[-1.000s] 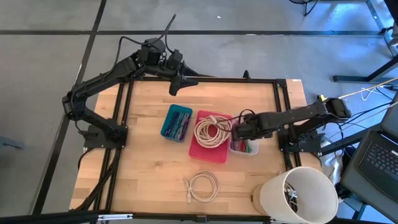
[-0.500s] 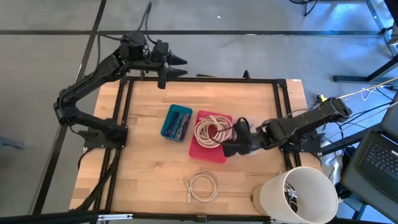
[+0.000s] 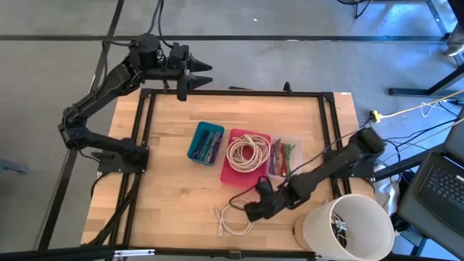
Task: Pick & Place USB Port
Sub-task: Put the white charger cable into the pink bin, then return to Home Position
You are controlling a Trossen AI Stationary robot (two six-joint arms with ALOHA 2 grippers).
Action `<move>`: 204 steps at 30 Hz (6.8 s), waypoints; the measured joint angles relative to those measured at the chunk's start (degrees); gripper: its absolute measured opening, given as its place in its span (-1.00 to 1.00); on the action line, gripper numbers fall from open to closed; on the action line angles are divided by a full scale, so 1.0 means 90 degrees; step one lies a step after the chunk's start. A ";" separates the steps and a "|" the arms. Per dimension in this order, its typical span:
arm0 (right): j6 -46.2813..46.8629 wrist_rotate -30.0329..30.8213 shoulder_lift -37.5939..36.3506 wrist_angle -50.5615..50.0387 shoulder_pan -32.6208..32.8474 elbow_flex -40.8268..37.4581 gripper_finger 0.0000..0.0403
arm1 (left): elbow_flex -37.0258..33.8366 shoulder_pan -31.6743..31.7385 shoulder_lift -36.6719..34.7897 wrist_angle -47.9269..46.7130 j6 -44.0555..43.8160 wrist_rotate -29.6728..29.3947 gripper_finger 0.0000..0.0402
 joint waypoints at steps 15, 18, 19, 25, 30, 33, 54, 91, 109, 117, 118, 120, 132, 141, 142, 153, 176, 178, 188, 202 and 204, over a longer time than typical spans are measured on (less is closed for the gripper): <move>-0.0640 -0.0463 0.1755 -0.0516 -0.0049 0.0990 -0.12 | 0.0000 0.0002 -0.0004 -0.0006 0.0165 0.0049 0.17; -0.0730 -0.0340 0.1903 -0.0737 -0.0061 0.1136 -0.12 | 0.0000 0.0002 -0.0004 -0.0007 0.0170 0.0072 0.17; -0.0736 -0.0338 0.1948 -0.0774 -0.0073 0.1175 -0.12 | 0.0000 0.0002 -0.0004 -0.0007 0.0190 0.0073 0.17; -0.0756 -0.0343 0.2023 -0.0800 -0.0119 0.1217 -0.14 | 0.0000 0.0002 -0.0004 -0.0069 0.0331 0.0073 0.17; -0.0756 -0.0382 0.2016 -0.0883 -0.0186 0.1208 -0.45 | 0.0000 0.0002 -0.0004 -0.0070 0.0389 0.0071 0.17; -0.0754 -0.0322 0.2023 -0.0861 -0.0202 0.1204 -0.81 | 0.0000 0.0002 -0.0004 -0.0083 0.0415 0.0073 0.17; -0.0970 0.0012 0.2065 -0.2114 -0.0206 0.2442 -0.99 | 0.0000 0.0002 -0.0001 -0.0201 0.0449 0.0070 0.17; -0.4663 0.1201 0.1783 -0.7033 -0.2627 0.5517 -1.00 | -0.0002 0.0087 -0.0495 -0.0541 0.0447 0.0026 0.17; -0.7315 0.0287 0.1774 -0.5916 -0.4041 0.3969 -1.00 | -0.0002 0.0341 -0.1392 -0.0868 0.0215 0.0010 0.17; -0.8090 -0.0068 0.1771 -0.5049 -0.4377 0.3264 -1.00 | -0.0002 0.0342 -0.1648 -0.0874 0.0214 0.0011 0.17; -0.8161 -0.0156 0.1771 -0.4952 -0.4422 0.3175 -1.00 | -0.0002 0.0342 -0.1679 -0.0872 0.0214 0.0012 0.17; -0.8288 -0.0305 0.1766 -0.4767 -0.4501 0.3021 -1.00 | -0.0002 0.0341 -0.1745 -0.0869 0.0198 0.0012 0.17; -0.8440 -0.0278 0.1737 -0.4555 -0.4639 0.2861 -0.88 | -0.0002 0.0342 -0.1884 -0.0874 -0.0007 0.0012 0.17; -0.8248 0.0685 0.0985 -0.4748 -0.4515 0.3274 -0.40 | -0.0002 0.0340 -0.1876 -0.0903 0.0049 -0.0133 0.17; -0.8201 0.0697 0.0869 -0.4798 -0.4515 0.3276 -0.36 | -0.0002 0.0342 -0.1876 -0.0916 0.0066 -0.0160 0.17; -0.7209 0.2016 -0.0340 -0.6158 -0.4304 0.3291 -0.21 | -0.0002 0.0340 -0.1964 -0.1074 0.0374 -0.0390 0.17; -0.6675 0.3720 -0.3503 -0.4701 -0.1718 0.2070 -0.66 | -0.4199 -0.0605 -0.5506 -0.0026 -0.2307 -0.1667 0.17; -0.6182 0.3771 -0.3865 -0.4636 -0.1487 0.1464 -0.78 | -0.4671 -0.0605 -0.5974 -0.0029 -0.2646 -0.1825 0.17; -0.4401 0.4337 -0.5761 -0.3423 -0.0573 -0.1464 -0.98 | -0.6012 -0.0605 -0.7435 -0.0167 -0.3366 -0.2164 0.17; -0.4080 0.4951 -0.7675 -0.2168 -0.0202 -0.3527 -0.99 | -0.7605 -0.0604 -0.7772 -0.0478 -0.2641 -0.2906 0.17; -0.4091 0.4961 -0.7825 -0.2152 -0.0202 -0.3583 -0.99 | -0.7804 -0.0604 -0.7772 -0.0307 -0.2002 -0.3318 0.17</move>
